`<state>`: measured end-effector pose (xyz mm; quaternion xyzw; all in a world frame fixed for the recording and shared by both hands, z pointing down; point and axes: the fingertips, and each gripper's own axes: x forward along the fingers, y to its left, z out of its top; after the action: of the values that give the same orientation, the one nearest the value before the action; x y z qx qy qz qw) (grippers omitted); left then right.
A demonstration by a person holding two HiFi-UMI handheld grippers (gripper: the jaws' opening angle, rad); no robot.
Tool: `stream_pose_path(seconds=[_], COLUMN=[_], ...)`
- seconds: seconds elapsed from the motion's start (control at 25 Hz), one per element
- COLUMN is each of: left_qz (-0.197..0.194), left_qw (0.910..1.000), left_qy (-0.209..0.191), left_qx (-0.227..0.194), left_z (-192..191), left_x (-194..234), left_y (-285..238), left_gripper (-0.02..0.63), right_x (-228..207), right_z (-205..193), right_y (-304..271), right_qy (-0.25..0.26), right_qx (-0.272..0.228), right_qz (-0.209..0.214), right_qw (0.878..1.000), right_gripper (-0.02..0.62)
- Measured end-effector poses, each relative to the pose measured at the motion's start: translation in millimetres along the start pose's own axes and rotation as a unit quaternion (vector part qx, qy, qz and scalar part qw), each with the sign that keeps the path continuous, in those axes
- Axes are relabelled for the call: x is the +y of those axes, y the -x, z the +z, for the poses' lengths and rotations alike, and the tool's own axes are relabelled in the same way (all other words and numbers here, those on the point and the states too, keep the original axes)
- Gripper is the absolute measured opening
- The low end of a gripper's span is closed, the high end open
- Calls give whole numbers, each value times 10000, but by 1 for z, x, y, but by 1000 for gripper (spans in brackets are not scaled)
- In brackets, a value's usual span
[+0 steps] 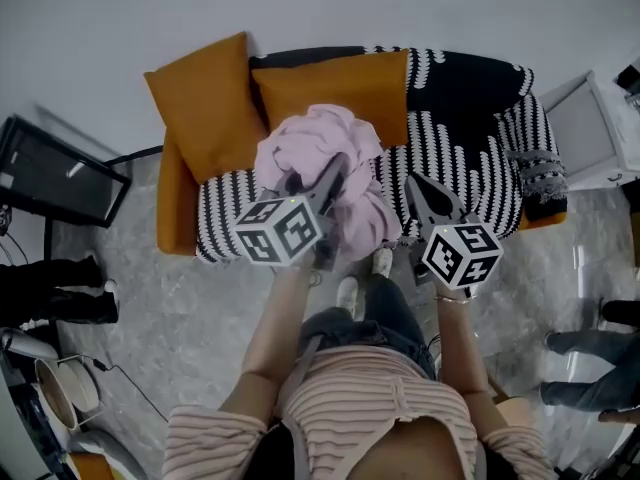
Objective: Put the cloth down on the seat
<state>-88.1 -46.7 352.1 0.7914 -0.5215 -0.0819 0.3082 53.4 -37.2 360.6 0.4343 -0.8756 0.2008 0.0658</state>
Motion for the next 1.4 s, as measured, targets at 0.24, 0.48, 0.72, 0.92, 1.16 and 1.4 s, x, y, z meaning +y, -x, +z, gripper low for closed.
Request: stream_pose_path(seconds=[0.24,0.48,0.72,0.92,1.16,1.4], left_qz=[109,249,481,594,801,965], left_qw=[9999,9995,9986,9977,9956,9928], left_qy=[48,102,-39,185,362,575], left_qx=[-125,-164,-204,-278,-325,-421], left_z=[13,26,44,57,72,84], left_x=[12,25,37,52,74,94], left_y=[-15,-51,-88,-123,-168,-212], left_gripper=[190,190,190,190,190,190], right_x=[-12,-40,-67,-93,-124,-157], right_z=[13,31,48,60,72,81], right_y=[-24,-58,-98,-131,-172,-207], right_qy=[96,95,164,173,207,269], right_qx=[-21,-13,120,279,474,690], right_qz=[115,240,396,495,579,649], right_qw=[9999,9997,9990,9982,9970,9951], right_gripper=[8,8,8,8,8,8])
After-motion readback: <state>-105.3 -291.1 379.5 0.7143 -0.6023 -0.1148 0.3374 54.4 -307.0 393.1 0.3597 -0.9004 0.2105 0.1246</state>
